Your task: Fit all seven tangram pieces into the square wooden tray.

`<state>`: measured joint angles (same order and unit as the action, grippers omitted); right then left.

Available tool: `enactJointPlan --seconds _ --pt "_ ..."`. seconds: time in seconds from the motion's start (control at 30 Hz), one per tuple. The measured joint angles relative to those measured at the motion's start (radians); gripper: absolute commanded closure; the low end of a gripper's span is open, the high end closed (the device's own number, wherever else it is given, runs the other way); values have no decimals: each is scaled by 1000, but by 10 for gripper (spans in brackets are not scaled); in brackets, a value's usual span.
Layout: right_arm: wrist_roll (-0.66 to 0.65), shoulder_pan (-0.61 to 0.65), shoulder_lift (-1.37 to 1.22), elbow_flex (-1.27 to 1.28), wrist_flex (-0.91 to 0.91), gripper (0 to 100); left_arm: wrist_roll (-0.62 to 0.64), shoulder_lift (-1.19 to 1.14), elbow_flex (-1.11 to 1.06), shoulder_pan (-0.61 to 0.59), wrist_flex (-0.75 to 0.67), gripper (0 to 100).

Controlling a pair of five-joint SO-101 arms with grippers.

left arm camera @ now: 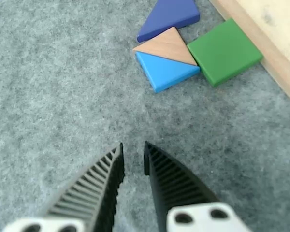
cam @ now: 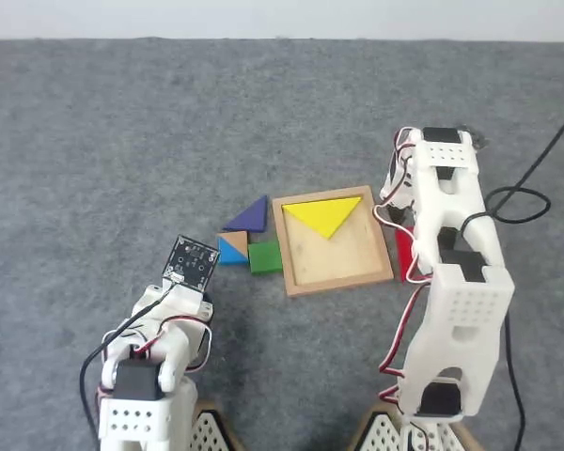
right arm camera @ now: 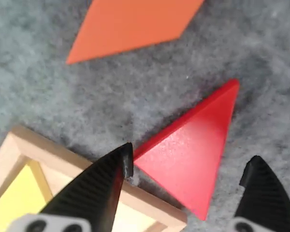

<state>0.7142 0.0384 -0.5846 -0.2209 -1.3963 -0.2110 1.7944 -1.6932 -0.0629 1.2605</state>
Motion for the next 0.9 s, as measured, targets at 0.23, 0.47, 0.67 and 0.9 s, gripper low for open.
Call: enactJointPlan --seconds 0.23,0.47,0.67,0.9 --pt "-3 21 0 6 0 653 0 0 0 0 0 935" --pt "5 23 -57 2 3 749 0 0 0 0 0 935" --pt "5 18 -61 2 -5 845 0 0 0 0 0 935" --pt "-3 15 -58 3 -6 872 0 0 0 0 0 935"
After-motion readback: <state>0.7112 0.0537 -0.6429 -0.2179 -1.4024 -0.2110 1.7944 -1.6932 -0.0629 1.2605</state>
